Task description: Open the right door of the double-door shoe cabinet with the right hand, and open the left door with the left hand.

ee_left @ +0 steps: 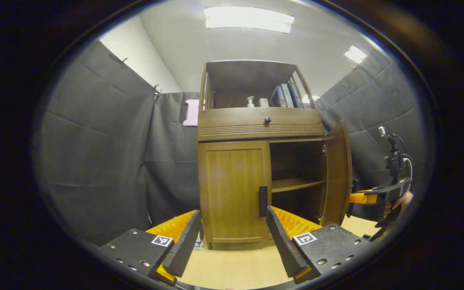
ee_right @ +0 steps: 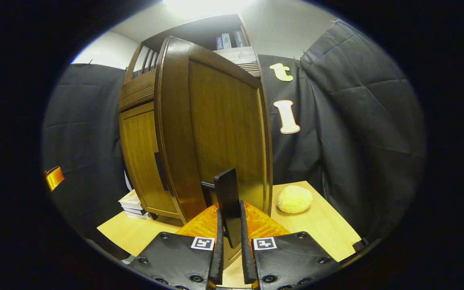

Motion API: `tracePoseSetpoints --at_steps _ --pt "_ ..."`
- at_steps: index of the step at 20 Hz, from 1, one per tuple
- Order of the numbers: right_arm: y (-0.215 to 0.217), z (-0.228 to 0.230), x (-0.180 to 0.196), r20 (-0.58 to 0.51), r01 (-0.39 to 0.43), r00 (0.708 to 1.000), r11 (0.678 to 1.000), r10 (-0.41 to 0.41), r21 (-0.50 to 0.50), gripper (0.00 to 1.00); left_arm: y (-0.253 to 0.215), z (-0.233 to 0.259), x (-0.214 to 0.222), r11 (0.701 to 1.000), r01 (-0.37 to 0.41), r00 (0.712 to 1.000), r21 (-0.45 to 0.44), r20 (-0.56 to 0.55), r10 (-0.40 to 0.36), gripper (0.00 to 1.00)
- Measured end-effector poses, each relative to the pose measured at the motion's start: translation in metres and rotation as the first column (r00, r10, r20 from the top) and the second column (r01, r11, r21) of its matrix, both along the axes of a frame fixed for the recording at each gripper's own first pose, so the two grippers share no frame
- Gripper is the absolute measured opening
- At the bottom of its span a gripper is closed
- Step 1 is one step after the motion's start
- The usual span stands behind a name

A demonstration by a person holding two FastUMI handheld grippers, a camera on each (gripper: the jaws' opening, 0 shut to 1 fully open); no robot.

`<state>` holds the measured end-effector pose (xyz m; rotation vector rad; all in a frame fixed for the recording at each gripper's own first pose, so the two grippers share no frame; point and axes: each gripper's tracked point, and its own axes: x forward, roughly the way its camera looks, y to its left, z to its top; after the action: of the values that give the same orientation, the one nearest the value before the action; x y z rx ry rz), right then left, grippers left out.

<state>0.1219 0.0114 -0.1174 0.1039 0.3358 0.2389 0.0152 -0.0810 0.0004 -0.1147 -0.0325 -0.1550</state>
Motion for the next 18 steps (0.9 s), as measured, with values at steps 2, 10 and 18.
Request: tracePoseSetpoints --at_steps 2,10,18 --pt "-0.01 0.0 0.0 -0.002 0.013 1.0 1.0 -0.013 0.001 0.21 -0.008 0.001 0.001 1.0 0.01 1.0 -0.004 -0.002 -0.01 0.94" --pt "-0.035 -0.009 -0.006 -0.001 0.044 0.999 0.999 -0.044 -0.009 0.2 -0.039 0.004 0.004 0.999 0.052 0.999 0.005 -0.002 -0.052 0.94" --pt "-0.077 -0.005 0.005 -0.005 0.092 0.996 0.996 -0.092 -0.013 0.12 -0.051 0.008 0.005 0.997 0.075 0.997 0.023 0.001 -0.075 0.94"
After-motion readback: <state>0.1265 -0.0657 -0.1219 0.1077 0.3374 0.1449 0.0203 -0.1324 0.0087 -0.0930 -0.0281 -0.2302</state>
